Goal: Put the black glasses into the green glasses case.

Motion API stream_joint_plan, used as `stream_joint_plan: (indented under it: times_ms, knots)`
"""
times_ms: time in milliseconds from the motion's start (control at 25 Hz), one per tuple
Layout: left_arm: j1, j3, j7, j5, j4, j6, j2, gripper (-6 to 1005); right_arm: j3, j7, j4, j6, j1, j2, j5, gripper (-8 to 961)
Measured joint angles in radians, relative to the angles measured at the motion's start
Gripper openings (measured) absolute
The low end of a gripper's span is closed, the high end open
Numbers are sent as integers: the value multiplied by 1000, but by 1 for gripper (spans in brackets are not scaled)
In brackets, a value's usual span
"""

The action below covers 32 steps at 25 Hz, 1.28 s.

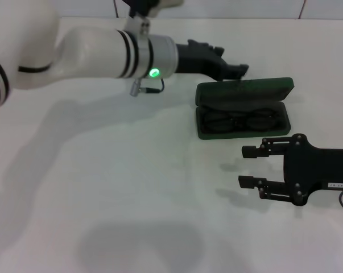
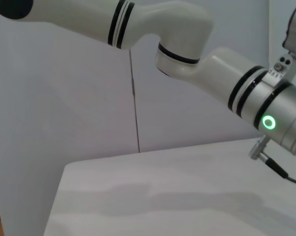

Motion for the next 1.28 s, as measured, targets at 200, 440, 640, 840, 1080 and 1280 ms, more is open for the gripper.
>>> stream_joint_plan:
  times_ms: [200, 440, 640, 840, 1080, 1280]
  knots:
    - [3, 92, 1, -88, 2, -48, -1, 759, -20, 0, 3, 29, 6, 0, -1, 522]
    - [7, 113, 6, -126, 7, -66, -1, 759, -37, 1, 4, 48, 12, 0, -1, 529]
    - [8, 202, 8, -131, 10, -61, -1, 759, -37, 1, 5, 60, 13, -2, -1, 534]
    - [30, 260, 47, -128, 27, -59, -3, 759, -36, 1, 9, 72, 10, -1, -13, 539]
    - [142, 281, 166, -218, 149, -46, -2, 759, -36, 1, 25, 76, 17, -1, -14, 545]
    - [200, 243, 289, -313, 166, 117, 12, 759, -36, 1, 26, 77, 17, 0, -13, 551]
